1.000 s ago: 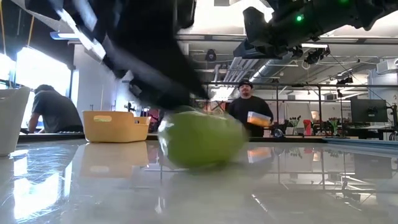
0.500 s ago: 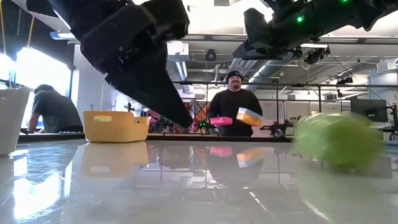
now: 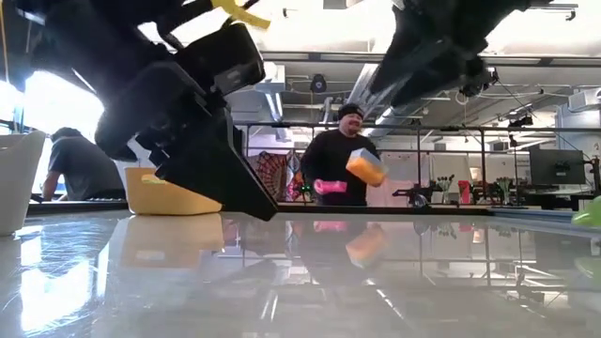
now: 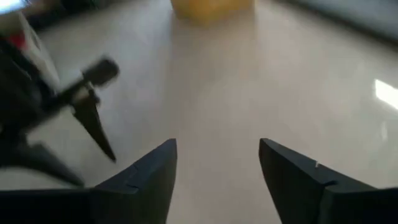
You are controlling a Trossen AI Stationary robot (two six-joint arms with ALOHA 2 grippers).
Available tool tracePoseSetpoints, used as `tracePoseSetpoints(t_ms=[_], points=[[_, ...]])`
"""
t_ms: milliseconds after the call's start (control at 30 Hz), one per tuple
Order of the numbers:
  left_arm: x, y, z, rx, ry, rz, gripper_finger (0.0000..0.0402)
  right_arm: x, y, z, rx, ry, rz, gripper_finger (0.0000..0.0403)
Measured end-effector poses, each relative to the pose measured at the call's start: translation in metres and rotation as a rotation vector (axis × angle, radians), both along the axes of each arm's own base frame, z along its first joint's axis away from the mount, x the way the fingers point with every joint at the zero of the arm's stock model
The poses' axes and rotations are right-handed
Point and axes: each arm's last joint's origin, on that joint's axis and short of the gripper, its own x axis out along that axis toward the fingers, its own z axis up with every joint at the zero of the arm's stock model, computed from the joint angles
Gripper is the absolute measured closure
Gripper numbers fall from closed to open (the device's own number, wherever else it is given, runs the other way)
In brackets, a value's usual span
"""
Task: Sort produce into baskets
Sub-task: Put the green cucumber into the yellow bin
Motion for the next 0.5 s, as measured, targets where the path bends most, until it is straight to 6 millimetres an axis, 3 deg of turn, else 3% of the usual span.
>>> tracePoseSetpoints(t_ms=[233,500], points=[[-0.003,0.017,-0.009,-0.132,-0.111,-0.147,0.0292,0.012,0.033,0.007,0.264,0.249,-0.067,0.0162],[-0.015,0.038,-0.015,-0.255,-0.248,-0.234,0.0329,0.029,0.066,-0.004,0.395,0.545,-0.193,0.0162]])
